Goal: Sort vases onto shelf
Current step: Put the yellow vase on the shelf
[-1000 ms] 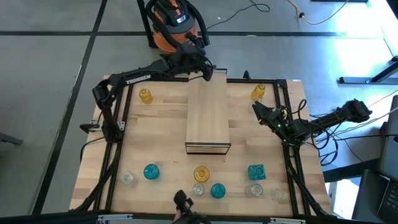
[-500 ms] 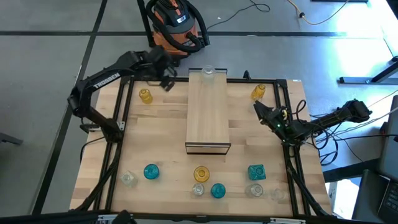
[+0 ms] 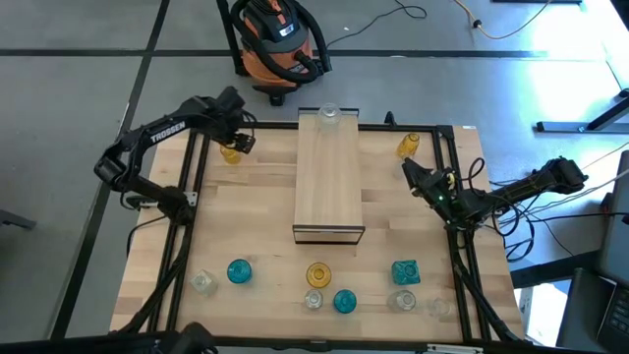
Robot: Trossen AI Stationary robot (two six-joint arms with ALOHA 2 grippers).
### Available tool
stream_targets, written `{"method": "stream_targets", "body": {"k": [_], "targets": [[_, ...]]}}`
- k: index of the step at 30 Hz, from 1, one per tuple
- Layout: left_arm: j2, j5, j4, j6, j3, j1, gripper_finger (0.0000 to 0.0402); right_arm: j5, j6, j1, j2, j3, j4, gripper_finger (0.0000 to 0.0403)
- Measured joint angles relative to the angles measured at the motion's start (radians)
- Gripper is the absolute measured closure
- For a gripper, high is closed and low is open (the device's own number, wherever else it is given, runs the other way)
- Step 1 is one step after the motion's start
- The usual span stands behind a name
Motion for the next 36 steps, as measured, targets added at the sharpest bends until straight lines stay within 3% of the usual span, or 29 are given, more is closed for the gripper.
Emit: {"method": "stream_targets", "body": {"k": [9,14,28,32,36], "targets": [[0.000,-0.104,-0.002,0.034,0.000,0.008,0.0172,-0.010,0.000,0.000,0.000,0.000,0.024,0.0123],[0.000,-0.053,-0.002,0.039,0.000,0.007,0.0172,-0.010,-0.001,0.000,0.000,0.000,0.034,0.0123],[0.048,-0.089,-0.039,0.037,0.000,0.010,0.0173,0.002,-0.004,0.000,0.000,0.000,0.033,0.0123],[0.083,-0.081,-0.041,0.038,0.000,0.017,0.0194,0.002,-0.004,0.000,0.000,0.000,0.033,0.0123],[0.101,-0.068,-0.049,0.052,0.000,0.026,0.0247,0.002,-0.004,0.000,0.000,0.000,0.033,0.0123]]}}
